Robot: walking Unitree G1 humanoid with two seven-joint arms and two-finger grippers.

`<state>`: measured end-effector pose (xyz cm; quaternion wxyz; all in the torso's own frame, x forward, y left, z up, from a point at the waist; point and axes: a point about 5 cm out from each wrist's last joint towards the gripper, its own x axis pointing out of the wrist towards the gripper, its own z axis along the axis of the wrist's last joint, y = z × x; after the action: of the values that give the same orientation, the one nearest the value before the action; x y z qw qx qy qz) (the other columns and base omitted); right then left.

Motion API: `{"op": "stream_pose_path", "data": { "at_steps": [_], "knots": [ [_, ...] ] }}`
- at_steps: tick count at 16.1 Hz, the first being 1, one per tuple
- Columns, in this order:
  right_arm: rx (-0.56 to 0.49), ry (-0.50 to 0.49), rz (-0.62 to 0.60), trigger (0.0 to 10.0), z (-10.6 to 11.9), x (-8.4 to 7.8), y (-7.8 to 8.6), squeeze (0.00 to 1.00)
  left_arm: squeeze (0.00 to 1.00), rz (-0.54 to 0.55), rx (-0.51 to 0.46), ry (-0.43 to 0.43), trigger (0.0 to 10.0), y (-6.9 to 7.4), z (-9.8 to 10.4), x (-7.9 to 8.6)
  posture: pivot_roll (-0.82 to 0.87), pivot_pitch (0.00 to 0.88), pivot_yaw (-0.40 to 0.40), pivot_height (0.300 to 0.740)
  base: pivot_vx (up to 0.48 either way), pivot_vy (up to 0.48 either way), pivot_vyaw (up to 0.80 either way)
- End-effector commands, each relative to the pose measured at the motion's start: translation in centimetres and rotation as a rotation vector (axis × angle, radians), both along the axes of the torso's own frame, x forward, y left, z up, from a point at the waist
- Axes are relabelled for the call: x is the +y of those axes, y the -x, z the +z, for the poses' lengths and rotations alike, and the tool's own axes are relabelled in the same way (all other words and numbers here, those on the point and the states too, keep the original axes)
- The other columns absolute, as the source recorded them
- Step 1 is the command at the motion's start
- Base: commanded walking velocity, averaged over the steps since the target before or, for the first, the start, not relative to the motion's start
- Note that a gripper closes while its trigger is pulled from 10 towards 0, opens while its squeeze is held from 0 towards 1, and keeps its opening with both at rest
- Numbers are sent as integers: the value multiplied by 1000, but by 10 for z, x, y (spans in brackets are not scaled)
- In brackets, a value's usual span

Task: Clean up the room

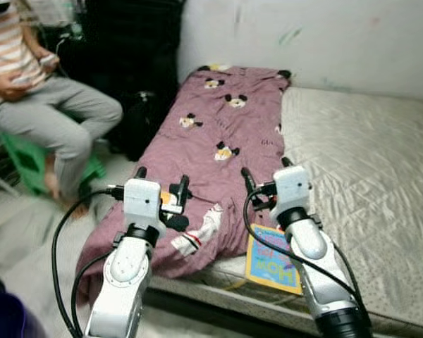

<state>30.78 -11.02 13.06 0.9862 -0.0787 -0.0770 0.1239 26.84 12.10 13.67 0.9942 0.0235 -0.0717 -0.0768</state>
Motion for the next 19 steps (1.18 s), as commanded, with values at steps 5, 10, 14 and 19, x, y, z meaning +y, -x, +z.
{"op": "stream_pose_path", "data": {
  "at_steps": [5, 10, 14, 19],
  "knots": [
    [-16, -2, 9, 10000, 3, 4, -2, 0, 0, -5, -7, -2, 10000, -3, 2, 0, -40, 0, -5, 740, 0, -250, 0],
    [-14, -7, 1, 10000, 3, 3, -4, 0, 0, -11, -11, -3, 10000, -4, 2, -1, -39, 0, -4, 740, 0, -246, 0],
    [-12, -11, -6, 10000, 3, 3, -5, 0, 0, -14, -16, 16, 10000, -4, 3, -1, -40, 0, -3, 740, 0, -61, 0],
    [-8, -24, -17, 10000, 2, 1, -6, 0, 0, -32, -31, 12, 10000, -4, 5, -2, -41, 0, -1, 740, 0, 0, 0]
  ]
}}
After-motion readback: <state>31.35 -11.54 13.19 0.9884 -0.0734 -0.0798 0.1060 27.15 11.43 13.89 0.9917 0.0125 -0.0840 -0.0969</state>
